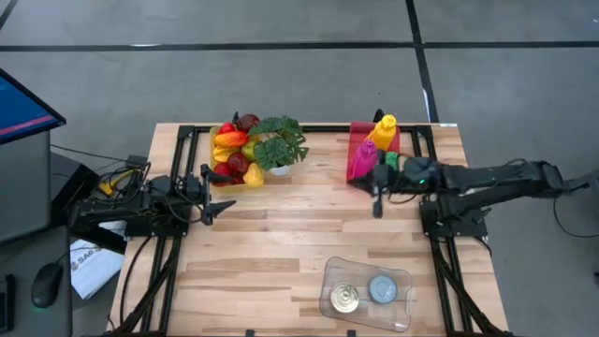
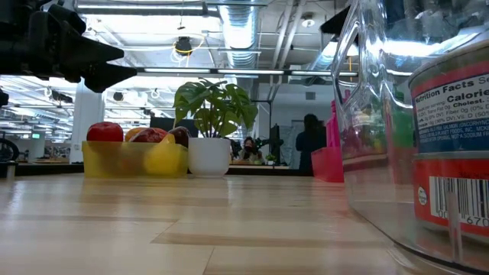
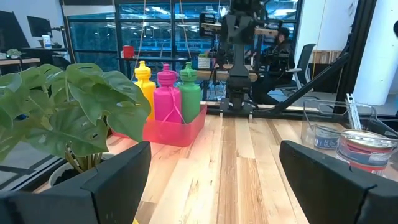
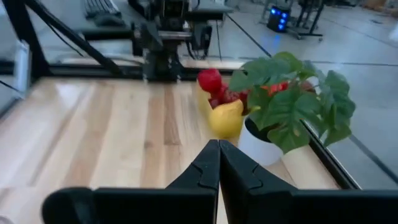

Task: Pick & Place Food Item
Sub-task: Return to Home Position

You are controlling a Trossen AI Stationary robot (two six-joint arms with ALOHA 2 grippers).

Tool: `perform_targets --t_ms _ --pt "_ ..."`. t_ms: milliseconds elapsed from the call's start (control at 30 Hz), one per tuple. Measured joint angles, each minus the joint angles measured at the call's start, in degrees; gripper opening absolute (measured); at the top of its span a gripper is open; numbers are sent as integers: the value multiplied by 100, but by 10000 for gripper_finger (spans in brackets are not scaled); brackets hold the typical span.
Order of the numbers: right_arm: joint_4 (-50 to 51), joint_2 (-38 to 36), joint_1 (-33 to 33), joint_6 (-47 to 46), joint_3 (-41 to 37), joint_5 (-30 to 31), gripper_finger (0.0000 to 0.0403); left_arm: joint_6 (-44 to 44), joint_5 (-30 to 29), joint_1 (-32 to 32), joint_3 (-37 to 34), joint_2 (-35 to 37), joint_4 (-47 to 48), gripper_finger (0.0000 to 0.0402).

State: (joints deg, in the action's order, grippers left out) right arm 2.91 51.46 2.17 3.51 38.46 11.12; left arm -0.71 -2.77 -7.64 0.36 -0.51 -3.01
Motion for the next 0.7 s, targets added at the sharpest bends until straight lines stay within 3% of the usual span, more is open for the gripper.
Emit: perform_targets --t_ms 200,700 --pt "863 -1048 -383 -289 2 -440 0 0 1 0 0 0 0 346" --pt "1926 -2968 -59 -501 0 -504 0 0 1 1 0 0 -3 346"
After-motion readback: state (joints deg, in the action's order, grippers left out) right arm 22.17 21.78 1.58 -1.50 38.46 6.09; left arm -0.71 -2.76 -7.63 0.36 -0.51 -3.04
